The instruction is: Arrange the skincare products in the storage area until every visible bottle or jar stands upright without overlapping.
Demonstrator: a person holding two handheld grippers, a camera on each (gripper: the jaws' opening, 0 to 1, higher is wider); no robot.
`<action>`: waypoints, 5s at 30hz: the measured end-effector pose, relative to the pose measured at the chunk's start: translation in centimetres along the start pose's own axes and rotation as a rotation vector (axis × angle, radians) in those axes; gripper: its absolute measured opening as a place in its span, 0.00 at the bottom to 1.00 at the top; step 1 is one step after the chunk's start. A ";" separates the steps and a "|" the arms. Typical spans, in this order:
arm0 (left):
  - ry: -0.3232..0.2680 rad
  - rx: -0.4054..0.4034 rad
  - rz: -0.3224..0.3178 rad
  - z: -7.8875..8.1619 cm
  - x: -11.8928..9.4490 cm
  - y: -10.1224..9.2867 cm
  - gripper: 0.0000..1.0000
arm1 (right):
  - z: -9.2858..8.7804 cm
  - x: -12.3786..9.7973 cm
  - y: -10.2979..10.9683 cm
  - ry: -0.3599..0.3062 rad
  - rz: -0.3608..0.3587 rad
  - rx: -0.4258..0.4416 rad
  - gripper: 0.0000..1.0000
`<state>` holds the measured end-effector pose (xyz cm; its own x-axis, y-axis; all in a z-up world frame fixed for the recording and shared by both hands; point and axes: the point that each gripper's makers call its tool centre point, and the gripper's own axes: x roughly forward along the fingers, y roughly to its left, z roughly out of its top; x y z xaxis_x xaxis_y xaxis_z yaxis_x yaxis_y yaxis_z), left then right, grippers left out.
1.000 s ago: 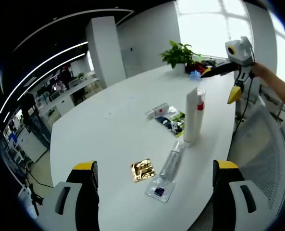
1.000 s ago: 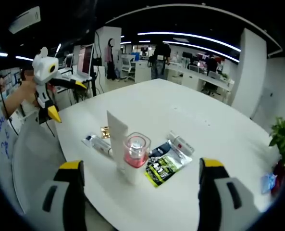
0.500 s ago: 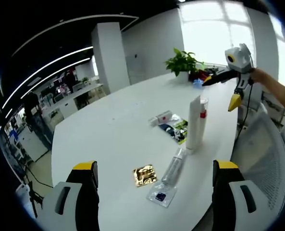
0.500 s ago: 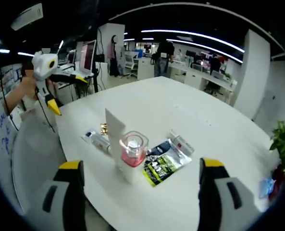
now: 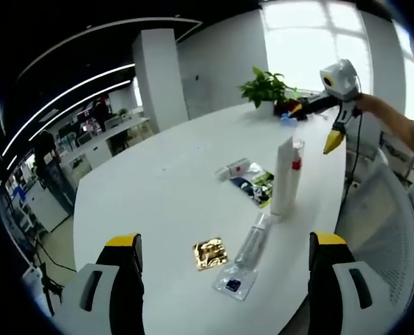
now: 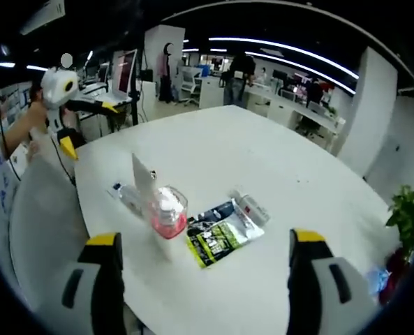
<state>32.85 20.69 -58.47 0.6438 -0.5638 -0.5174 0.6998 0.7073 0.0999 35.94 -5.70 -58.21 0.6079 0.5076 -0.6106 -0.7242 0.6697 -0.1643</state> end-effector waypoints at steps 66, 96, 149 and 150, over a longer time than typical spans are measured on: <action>0.022 -0.087 0.013 -0.6 -0.1 1.1 0.96 | -3.1 15.6 -9.4 0.391 0.191 -0.143 0.45; 0.024 -0.111 0.022 -0.5 -0.4 1.5 0.94 | -6.7 21.8 -11.0 0.535 0.243 -0.167 0.28; 0.005 -0.096 0.023 -0.4 -1.3 0.3 0.94 | -2.2 15.8 -8.6 0.343 0.221 -0.176 0.18; 0.004 -0.096 0.023 -0.4 -1.3 0.3 0.94 | -2.1 15.5 -8.5 0.339 0.219 -0.179 0.18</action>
<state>32.08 21.79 -58.12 0.6579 -0.5455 -0.5192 0.6519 0.7577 0.0301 50.85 -4.64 -67.88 0.3144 0.4005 -0.8607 -0.8870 0.4470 -0.1160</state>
